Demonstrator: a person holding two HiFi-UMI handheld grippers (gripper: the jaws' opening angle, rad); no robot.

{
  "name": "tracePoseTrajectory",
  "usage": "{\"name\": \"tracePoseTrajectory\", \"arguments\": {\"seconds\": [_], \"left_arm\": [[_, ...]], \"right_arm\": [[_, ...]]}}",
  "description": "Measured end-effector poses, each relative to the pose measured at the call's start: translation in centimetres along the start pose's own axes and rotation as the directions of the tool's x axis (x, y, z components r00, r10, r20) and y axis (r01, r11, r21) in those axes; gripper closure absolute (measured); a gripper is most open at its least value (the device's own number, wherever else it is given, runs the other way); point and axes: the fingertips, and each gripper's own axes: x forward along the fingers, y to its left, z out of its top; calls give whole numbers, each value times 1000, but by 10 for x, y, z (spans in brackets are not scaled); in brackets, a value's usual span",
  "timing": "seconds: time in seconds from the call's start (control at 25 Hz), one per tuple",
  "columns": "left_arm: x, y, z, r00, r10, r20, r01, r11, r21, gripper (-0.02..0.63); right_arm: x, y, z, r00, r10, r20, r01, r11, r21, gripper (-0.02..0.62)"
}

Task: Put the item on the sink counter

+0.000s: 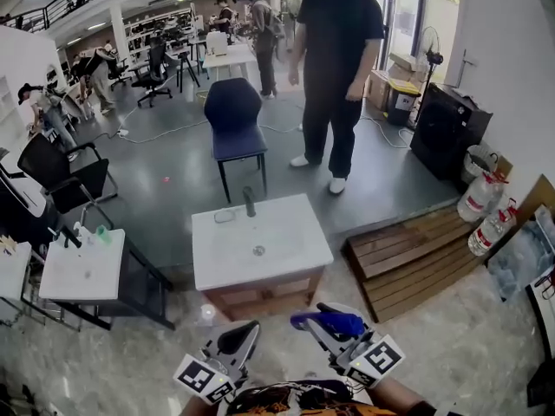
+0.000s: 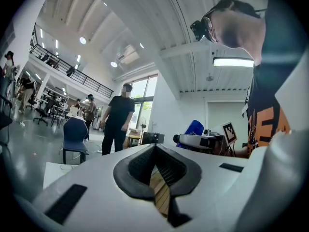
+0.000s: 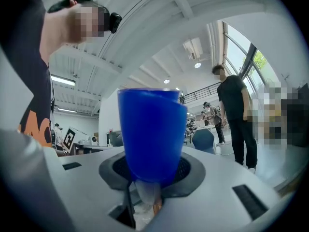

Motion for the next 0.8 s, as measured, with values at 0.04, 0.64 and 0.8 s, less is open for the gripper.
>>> {"name": "tracePoseTrajectory", "arguments": {"seconds": [0.04, 0.64, 0.8], "left_arm": [[2, -2, 0, 1000, -1, -2, 1, 1000, 1, 591], [46, -44, -2, 998, 59, -12, -59, 998, 16, 591], [62, -66, -6, 997, 83, -3, -83, 996, 36, 591]], "right_arm": [[-2, -2, 1, 1000, -2, 3, 2, 1000, 1, 449], [-47, -45, 3, 999, 38, -5, -38, 999, 18, 449], [-68, -62, 5, 998, 61, -4, -61, 998, 12, 451]]}}
